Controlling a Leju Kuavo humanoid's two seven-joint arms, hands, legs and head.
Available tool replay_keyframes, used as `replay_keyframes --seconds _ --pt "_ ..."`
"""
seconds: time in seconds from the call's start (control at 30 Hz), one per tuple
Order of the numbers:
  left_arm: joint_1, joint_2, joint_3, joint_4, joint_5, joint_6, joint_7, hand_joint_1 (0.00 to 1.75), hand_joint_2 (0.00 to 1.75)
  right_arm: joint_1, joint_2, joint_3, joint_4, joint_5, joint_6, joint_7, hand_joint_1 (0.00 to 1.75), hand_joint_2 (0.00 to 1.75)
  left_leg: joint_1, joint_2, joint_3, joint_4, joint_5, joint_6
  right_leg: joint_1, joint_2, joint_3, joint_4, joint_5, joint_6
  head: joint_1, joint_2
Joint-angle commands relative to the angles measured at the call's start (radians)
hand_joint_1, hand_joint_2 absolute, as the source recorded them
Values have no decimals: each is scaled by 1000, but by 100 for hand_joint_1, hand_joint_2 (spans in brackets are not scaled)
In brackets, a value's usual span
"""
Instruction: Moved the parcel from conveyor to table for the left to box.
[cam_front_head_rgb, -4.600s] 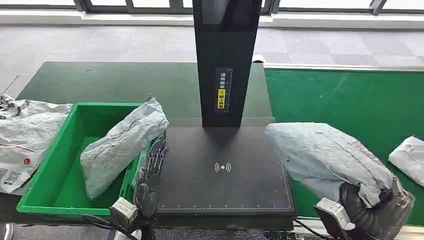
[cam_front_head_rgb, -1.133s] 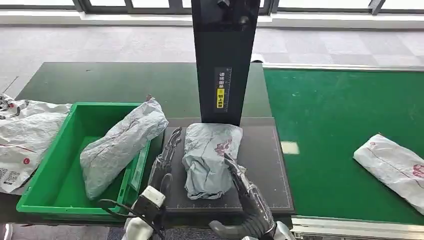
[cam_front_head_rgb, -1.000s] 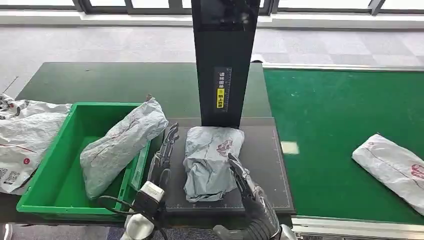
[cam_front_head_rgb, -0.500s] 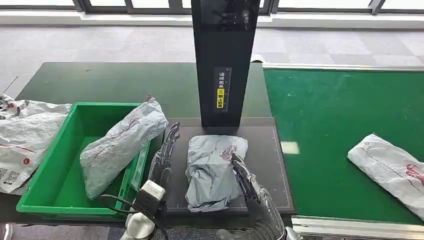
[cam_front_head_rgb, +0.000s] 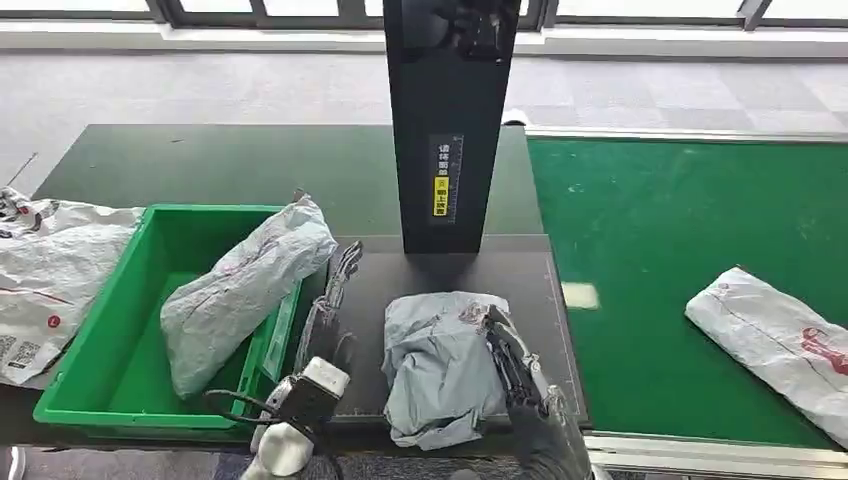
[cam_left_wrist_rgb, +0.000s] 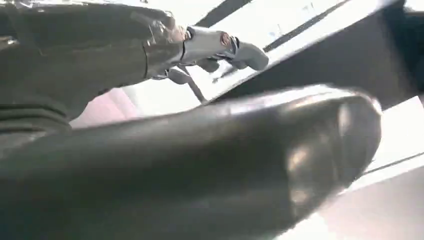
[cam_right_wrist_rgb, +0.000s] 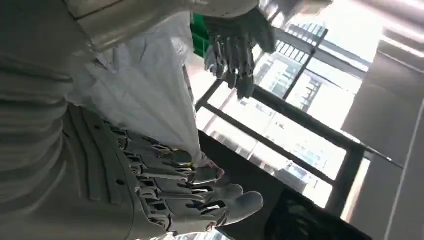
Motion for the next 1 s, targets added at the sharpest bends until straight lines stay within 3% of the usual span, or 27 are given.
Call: replay_keyframes --seconds 0.03,0.17,0.43,1.0 --pt "-63 44 -57 154 -125 38 57 0 0 -52 -10 -179 316 427 -106 441 0 175 1 1 5 -4 1 0 2 0 6 -6 2 0 0 0" --pt "-101 50 -45 212 -82 4 49 0 0 -16 -1 -162 279 516 -65 465 0 175 0 -2 3 -3 2 0 0 -3 3 -3 1 0 0 0" --pt "-81 50 -32 214 -61 -1 39 0 0 -69 4 -144 313 524 -53 472 0 175 1 5 4 -4 1 -1 1 2 3 -4 3 -1 0 0" --pt "-46 56 -24 161 -78 -11 62 0 0 -92 -27 -107 288 548 -62 472 0 175 0 3 2 -1 0 0 0 1 1 -1 1 -1 0 0"
